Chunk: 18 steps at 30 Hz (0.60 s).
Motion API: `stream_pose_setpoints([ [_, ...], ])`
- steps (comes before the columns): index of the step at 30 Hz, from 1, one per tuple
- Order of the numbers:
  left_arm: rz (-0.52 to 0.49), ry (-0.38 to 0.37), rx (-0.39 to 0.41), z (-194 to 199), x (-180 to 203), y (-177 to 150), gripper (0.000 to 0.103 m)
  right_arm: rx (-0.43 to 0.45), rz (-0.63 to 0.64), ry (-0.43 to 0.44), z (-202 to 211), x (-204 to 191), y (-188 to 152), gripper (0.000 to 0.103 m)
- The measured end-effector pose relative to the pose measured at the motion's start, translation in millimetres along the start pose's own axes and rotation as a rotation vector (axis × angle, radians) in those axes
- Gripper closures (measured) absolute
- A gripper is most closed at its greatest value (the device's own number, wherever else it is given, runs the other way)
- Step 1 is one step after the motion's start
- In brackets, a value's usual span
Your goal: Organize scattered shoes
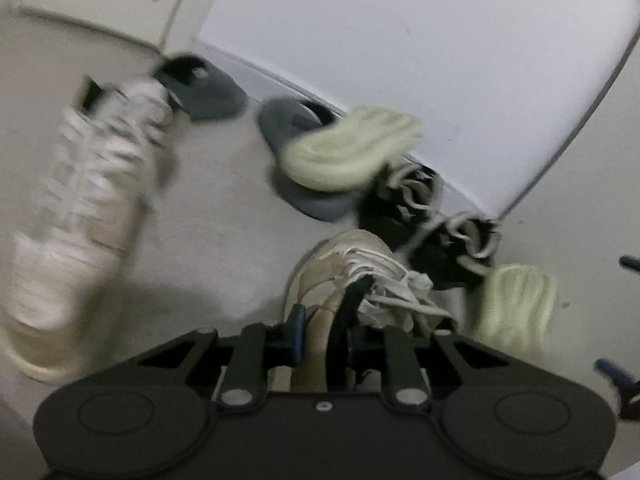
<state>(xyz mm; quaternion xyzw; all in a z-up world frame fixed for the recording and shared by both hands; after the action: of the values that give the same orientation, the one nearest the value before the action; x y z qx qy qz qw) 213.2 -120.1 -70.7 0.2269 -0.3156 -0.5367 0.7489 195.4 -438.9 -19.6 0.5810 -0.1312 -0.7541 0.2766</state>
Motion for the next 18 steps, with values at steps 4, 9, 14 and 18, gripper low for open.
stream_pose_setpoints([
  [4,0.019,0.043,-0.018,15,-27,2,0.080,-0.052,0.026,0.011,-7,-7,-8,0.000],
  [9,-0.082,0.071,0.066,48,-52,10,0.052,-0.226,0.197,0.053,-24,-36,-41,0.000],
  [14,-0.314,0.071,0.260,99,-67,22,0.042,-0.502,0.650,0.149,-26,-103,-129,0.000],
  [18,-0.413,0.194,0.231,98,-89,16,0.043,-0.631,0.821,0.200,-17,-133,-197,0.000],
])
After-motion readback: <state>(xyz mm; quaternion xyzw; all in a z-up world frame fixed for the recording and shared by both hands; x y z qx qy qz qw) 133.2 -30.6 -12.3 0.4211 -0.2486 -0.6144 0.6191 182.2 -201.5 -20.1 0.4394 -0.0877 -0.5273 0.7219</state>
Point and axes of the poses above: each gripper's, at about its wrist camera, not at the fingertips, and z roughly against the way its jaws point, x to its right, y to its top, the point moved 5 cm from there along -z, roughly the way its jaws point, and after that the axes turned 15 degrees about y, right-handed, at the moved point
